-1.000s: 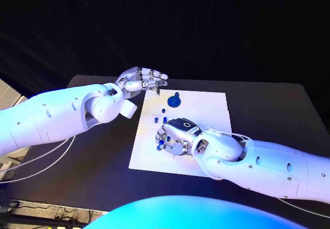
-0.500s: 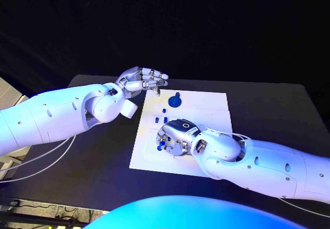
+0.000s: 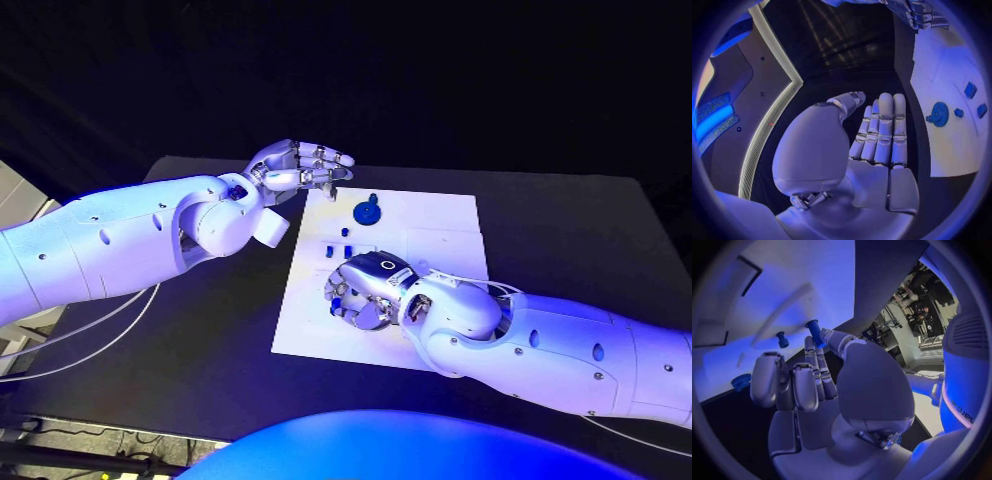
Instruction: Assemble the parts on the task board
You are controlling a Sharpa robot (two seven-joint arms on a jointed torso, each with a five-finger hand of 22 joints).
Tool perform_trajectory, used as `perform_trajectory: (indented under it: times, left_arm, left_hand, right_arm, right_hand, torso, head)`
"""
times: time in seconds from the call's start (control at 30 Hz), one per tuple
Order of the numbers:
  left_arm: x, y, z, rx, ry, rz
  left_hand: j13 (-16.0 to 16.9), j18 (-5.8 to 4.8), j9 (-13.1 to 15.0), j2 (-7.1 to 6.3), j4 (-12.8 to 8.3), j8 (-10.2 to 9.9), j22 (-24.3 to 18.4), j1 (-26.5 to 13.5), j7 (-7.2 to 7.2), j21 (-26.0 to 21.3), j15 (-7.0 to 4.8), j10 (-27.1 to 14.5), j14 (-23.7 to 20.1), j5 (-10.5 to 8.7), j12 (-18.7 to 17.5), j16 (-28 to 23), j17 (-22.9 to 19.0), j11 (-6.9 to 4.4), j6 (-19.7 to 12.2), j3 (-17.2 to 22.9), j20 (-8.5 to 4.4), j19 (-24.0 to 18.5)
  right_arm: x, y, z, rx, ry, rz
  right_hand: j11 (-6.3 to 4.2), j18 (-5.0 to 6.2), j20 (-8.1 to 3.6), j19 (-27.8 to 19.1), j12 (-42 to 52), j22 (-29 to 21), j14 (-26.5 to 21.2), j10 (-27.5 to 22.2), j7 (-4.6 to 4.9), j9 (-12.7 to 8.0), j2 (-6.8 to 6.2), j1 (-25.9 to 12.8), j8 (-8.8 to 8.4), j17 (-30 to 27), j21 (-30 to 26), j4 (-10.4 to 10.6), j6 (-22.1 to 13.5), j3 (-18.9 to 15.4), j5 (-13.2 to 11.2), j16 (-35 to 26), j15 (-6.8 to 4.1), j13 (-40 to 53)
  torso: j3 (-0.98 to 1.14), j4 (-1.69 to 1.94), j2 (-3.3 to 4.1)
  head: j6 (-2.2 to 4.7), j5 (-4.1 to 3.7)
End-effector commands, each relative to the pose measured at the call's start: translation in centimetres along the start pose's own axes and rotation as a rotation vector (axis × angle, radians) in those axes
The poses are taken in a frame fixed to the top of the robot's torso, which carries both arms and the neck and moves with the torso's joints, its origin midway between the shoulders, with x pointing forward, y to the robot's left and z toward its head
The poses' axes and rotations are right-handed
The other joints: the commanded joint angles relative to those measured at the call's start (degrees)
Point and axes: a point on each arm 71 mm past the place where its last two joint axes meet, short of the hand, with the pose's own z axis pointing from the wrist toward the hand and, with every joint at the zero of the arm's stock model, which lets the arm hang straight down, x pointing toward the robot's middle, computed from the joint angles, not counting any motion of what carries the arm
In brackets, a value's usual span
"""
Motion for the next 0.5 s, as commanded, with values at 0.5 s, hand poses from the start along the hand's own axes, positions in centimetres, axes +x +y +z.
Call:
perform_trajectory:
  times: [0.5]
  left_arm:
    - [0.1, -0.1, 0.0, 0.009, 0.01, -0.004]
  left_hand:
    - [0.06, 0.37, -0.05, 0.45, -0.01, -0.08, -0.06, -0.07, 0.06, -0.26, 0.17, -0.26, -0.24, 0.0, 0.3, -0.36, -0.08, 0.03, -0.13, -0.47, 0.37, -0.03]
  right_arm:
    - [-0.9, -0.7, -1.6, -0.013, -0.092, 0.042]
  right_hand:
    - [1.16, 2.32, 0.91, -2.75, 2.62, 4.1, -0.31, -9.58, 0.14, -0.84, 0.47, 1.5, -2.25, -4.49, -10.53, -0.14, -2.71, -8.63, 0.88, -2.17, 1.1, -1.73]
  torso:
    - [0.07, -0.07, -0.02]
  head:
    - [0.01, -0.17]
